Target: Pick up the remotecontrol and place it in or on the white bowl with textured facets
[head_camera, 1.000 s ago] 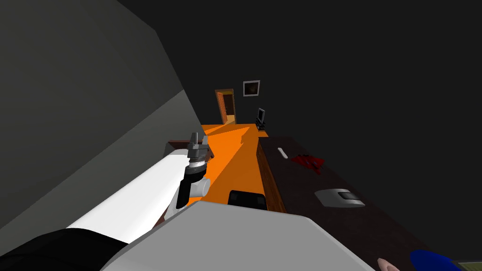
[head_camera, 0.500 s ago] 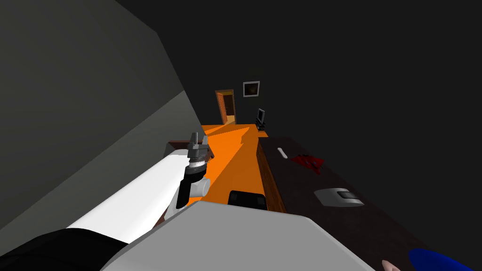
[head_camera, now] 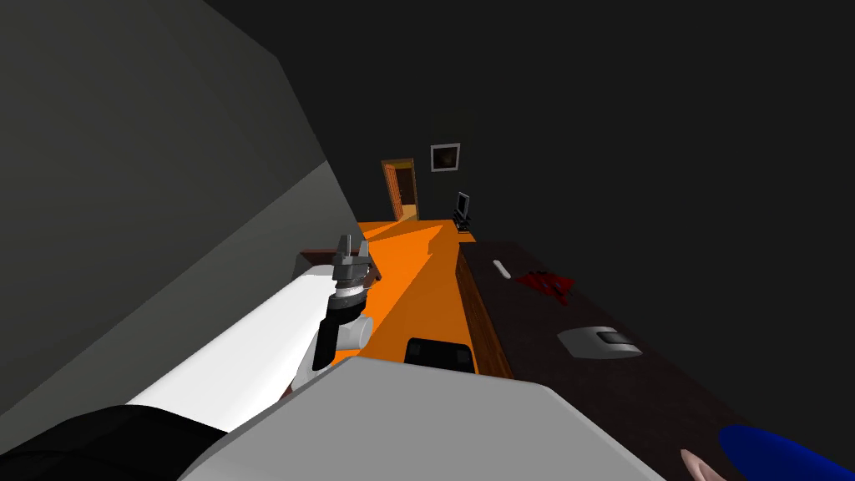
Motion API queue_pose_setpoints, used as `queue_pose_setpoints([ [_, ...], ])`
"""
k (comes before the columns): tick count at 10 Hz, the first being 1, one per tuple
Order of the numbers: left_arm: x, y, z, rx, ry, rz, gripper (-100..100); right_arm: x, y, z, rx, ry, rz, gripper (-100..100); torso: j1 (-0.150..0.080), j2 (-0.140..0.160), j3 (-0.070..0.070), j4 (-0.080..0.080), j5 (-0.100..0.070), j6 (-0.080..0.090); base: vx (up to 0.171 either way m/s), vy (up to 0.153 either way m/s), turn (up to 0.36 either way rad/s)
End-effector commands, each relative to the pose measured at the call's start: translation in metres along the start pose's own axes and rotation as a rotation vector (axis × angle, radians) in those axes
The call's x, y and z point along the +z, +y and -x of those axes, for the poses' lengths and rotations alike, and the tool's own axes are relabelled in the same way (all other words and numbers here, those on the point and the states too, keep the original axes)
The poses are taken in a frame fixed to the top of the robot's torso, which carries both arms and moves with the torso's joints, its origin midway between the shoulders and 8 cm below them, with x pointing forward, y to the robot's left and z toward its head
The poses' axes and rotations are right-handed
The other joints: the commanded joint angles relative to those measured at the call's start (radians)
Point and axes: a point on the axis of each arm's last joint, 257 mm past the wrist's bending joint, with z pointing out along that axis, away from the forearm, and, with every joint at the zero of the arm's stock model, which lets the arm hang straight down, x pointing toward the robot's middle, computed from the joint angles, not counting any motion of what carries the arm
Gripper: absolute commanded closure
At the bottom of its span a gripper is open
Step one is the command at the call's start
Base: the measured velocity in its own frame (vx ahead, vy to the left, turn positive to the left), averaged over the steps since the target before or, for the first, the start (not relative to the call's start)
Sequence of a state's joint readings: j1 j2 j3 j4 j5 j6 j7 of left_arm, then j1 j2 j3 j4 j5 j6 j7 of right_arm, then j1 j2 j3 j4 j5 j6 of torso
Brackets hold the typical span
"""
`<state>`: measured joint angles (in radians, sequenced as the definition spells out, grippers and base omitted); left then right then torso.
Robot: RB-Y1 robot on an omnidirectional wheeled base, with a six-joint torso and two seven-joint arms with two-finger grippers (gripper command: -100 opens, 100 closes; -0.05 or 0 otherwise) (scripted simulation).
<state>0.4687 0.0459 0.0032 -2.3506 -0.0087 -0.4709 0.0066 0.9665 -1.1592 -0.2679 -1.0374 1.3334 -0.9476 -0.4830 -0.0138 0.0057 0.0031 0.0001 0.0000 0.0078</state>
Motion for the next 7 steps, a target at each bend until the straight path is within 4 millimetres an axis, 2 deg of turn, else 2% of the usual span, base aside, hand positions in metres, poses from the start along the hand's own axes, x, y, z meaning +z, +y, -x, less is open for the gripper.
queue_pose_setpoints([
  [1, 0.0, 0.0, 0.0, 0.0, 0.0, 0.0, 0, -0.009, -0.002, 0.007, -0.003, 0.001, -0.002, -100, 0.0, 0.0, 0.0, 0.0, 0.0, 0.0, -0.032, 0.036, -0.008],
  [3, 0.0, 0.0, 0.0, 0.0, 0.0, 0.0, 0, -0.029, -0.009, 0.025, -0.012, 0.004, -0.007, -100, 0.0, 0.001, 0.0, 0.0, 0.0, 0.0, -0.058, 0.057, -0.02],
  [4, 0.0, 0.0, 0.0, 0.0, 0.0, 0.0, 0, -0.022, -0.005, 0.019, -0.012, 0.002, -0.006, -100, 0.0, 0.001, 0.001, 0.0, 0.0, 0.0, -0.026, 0.028, -0.005],
  [5, 0.0, 0.0, 0.0, 0.0, 0.0, 0.0, 0, -0.023, -0.005, 0.02, -0.01, 0.003, -0.006, 0, -0.002, 0.0, 0.0, 0.0, 0.0, 0.0, -0.004, 0.006, -0.001],
  [7, 0.0, 0.0, 0.0, 0.0, 0.0, 0.0, 0, -0.023, -0.005, 0.02, -0.01, 0.003, -0.005, 0, -0.004, -0.002, -0.001, 0.0, -0.001, 0.0, 0.0, 0.0, 0.0],
])
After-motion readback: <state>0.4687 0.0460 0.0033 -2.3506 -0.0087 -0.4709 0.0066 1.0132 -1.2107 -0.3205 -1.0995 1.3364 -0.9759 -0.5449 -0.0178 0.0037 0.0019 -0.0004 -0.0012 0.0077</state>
